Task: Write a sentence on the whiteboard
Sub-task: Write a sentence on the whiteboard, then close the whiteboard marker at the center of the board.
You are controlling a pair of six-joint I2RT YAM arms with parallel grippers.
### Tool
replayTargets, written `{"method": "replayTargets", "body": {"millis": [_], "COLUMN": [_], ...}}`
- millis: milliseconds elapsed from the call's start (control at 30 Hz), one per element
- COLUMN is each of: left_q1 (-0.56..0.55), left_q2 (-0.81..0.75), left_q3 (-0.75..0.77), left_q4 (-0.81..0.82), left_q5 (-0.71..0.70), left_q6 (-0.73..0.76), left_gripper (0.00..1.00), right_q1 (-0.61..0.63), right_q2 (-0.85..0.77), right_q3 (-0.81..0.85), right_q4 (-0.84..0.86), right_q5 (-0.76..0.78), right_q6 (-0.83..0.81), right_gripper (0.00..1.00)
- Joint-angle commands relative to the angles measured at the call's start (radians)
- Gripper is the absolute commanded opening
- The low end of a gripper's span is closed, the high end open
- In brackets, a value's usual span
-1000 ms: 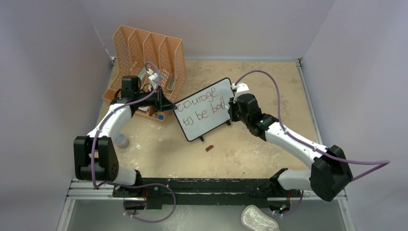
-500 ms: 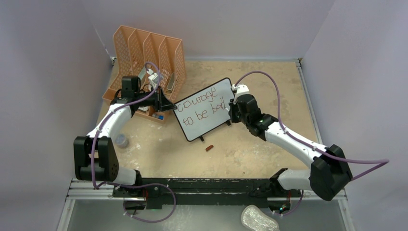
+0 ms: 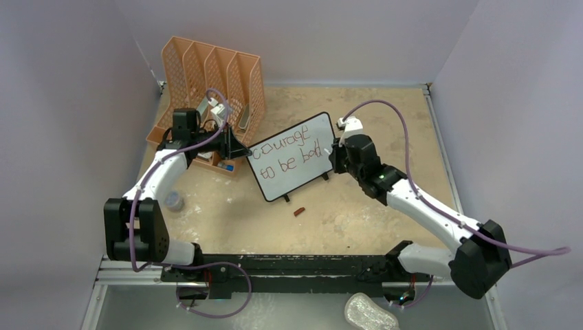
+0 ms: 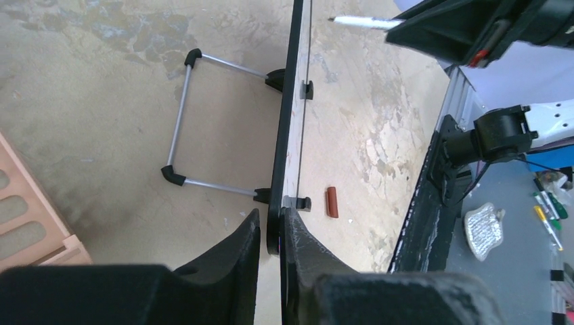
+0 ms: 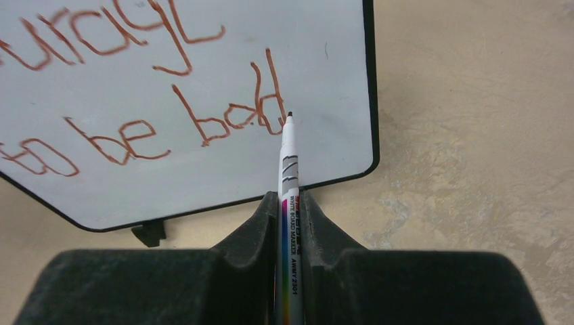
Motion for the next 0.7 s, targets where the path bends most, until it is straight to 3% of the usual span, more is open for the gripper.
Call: {"method": "replayTargets", "body": {"millis": [0, 233, 467, 667], "left_q1": [0.002, 0.002, 0.002, -0.009], "left_q2": [-0.045, -0.082, -0.193, -0.314], "left_q3": [-0.013, -0.026, -0.026, -0.027], "left_q4": [0.033, 0.047, 0.05, -0.002], "left_q5": [-0.041, -0.106, -0.351, -0.425], "left_q6": [0.013, -0.032, -0.177, -0.289], "left_gripper": [0.19, 0.42, 0.54, 0.65], "right_q1": [0.002, 0.002, 0.002, 0.002], "right_q2": [-0.09, -0.188, -0.265, -0.348], "right_q3": [-0.005, -0.03, -0.038, -0.052], "right_q4": [0.049, 0.049, 0.049, 0.049], "right_q5": [0.026, 0.052, 0.092, 0.11], "right_q6": [-0.016, -0.029, -0.043, -0.068], "right_gripper": [0.0, 0.0, 0.0, 0.0]}}
